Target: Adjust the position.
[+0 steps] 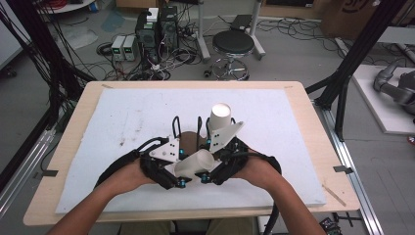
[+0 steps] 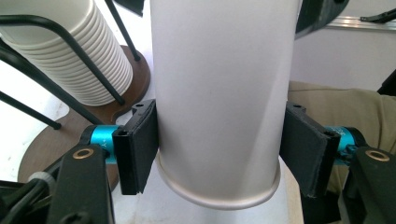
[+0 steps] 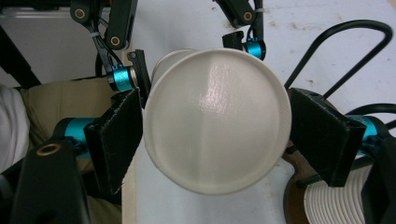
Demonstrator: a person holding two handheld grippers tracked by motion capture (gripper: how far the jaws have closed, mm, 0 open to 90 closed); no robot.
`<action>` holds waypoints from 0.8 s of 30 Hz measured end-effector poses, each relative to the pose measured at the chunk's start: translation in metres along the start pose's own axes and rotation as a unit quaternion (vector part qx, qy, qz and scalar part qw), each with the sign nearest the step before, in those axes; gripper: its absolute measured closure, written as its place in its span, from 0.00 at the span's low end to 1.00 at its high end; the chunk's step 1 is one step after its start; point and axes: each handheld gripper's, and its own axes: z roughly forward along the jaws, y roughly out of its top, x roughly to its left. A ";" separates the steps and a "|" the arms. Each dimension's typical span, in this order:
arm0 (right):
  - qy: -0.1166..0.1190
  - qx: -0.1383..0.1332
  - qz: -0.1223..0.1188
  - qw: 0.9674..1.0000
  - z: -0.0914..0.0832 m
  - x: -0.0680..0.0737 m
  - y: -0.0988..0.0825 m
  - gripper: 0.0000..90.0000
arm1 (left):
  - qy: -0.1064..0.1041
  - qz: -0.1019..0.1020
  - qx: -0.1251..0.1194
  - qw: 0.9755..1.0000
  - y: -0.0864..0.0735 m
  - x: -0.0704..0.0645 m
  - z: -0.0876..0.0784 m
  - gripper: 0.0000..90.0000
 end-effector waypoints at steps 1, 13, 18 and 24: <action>0.005 0.003 -0.001 1.000 0.001 0.000 0.000 0.27 | -0.002 0.001 0.002 1.000 0.000 0.000 0.001 0.36; 0.034 0.032 -0.014 0.999 0.009 0.001 0.001 0.39 | -0.013 0.010 0.016 1.000 -0.006 -0.002 0.006 0.37; 0.036 0.034 -0.009 0.999 0.009 0.002 0.000 0.39 | -0.008 0.008 -0.009 1.000 -0.011 -0.003 0.007 0.31; 0.041 0.019 0.010 0.999 0.005 0.000 -0.007 0.39 | -0.002 -0.030 -0.068 0.997 -0.023 -0.002 0.004 0.16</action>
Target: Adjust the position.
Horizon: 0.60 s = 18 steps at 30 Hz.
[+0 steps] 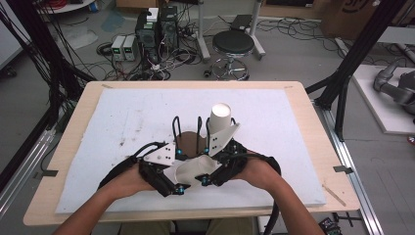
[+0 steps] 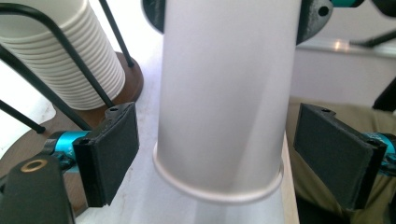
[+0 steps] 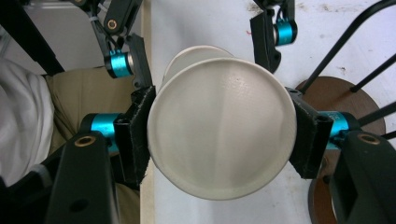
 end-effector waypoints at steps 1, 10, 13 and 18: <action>0.000 -0.004 0.003 1.000 -0.001 0.000 -0.001 0.39 | 0.002 -0.007 -0.012 1.000 -0.003 0.000 -0.001 0.16; -0.020 -0.027 0.028 0.999 -0.014 -0.002 -0.018 0.39 | 0.023 -0.044 -0.095 0.994 -0.024 0.002 -0.009 0.16; -0.019 -0.042 0.042 0.998 -0.016 -0.003 -0.024 0.39 | 0.031 -0.057 -0.121 0.990 -0.030 0.003 -0.011 0.16; -0.029 -0.076 0.054 0.995 -0.020 -0.004 -0.030 0.39 | 0.046 -0.077 -0.158 0.983 -0.035 0.007 -0.016 0.16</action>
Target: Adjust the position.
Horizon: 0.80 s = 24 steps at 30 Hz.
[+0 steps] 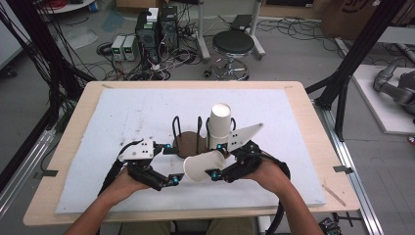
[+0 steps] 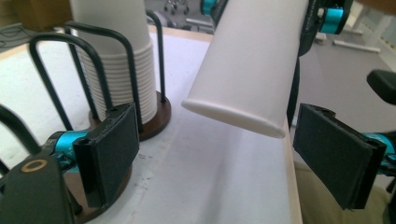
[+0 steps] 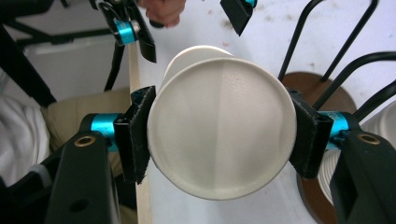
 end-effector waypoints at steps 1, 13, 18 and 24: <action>0.000 -0.008 0.002 1.000 -0.001 0.000 -0.001 0.39 | 0.001 -0.002 -0.009 1.000 0.000 0.000 -0.001 0.16; 0.009 -0.075 0.031 0.997 0.010 -0.002 -0.020 0.39 | 0.008 -0.014 -0.059 0.998 -0.005 -0.001 -0.011 0.16; 0.017 -0.103 0.036 0.994 0.014 -0.001 -0.022 0.39 | 0.004 -0.017 -0.070 0.997 -0.006 -0.002 -0.011 0.16; 0.025 -0.126 0.043 0.991 0.017 -0.001 -0.024 0.39 | -0.012 -0.009 -0.064 0.998 -0.005 -0.006 -0.002 0.16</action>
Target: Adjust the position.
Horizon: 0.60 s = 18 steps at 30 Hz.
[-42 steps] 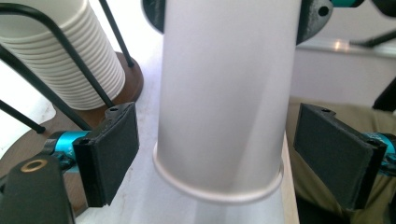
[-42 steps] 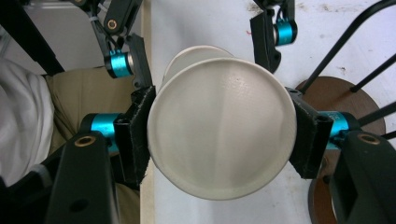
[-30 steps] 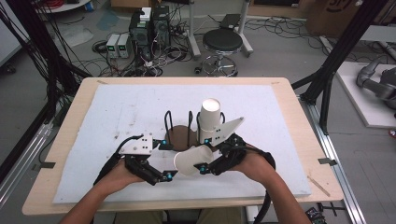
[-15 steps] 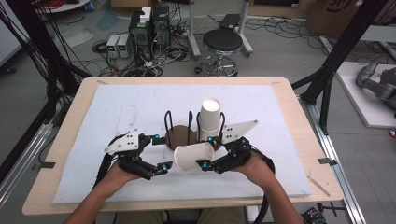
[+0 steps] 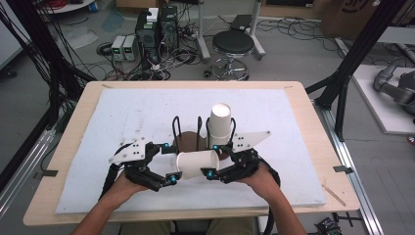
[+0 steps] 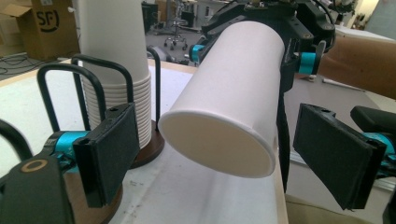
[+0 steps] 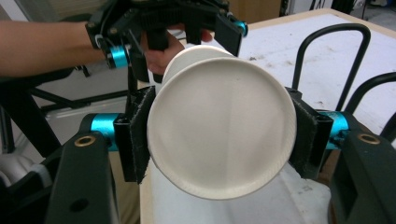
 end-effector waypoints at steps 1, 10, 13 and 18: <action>0.002 -0.004 0.002 1.000 0.000 0.000 0.000 0.39 | -0.002 0.000 0.000 1.000 0.000 0.000 0.001 0.16; 0.017 -0.031 0.010 0.999 -0.002 0.001 -0.002 0.39 | -0.016 -0.001 0.005 1.000 -0.002 -0.004 0.016 0.16; 0.024 -0.040 0.018 0.999 -0.001 0.001 -0.004 0.39 | -0.020 -0.002 0.005 1.000 -0.002 -0.005 0.020 0.16; 0.033 -0.052 0.026 0.998 -0.002 0.000 -0.008 0.39 | -0.027 -0.007 -0.006 1.000 -0.002 -0.005 0.021 0.18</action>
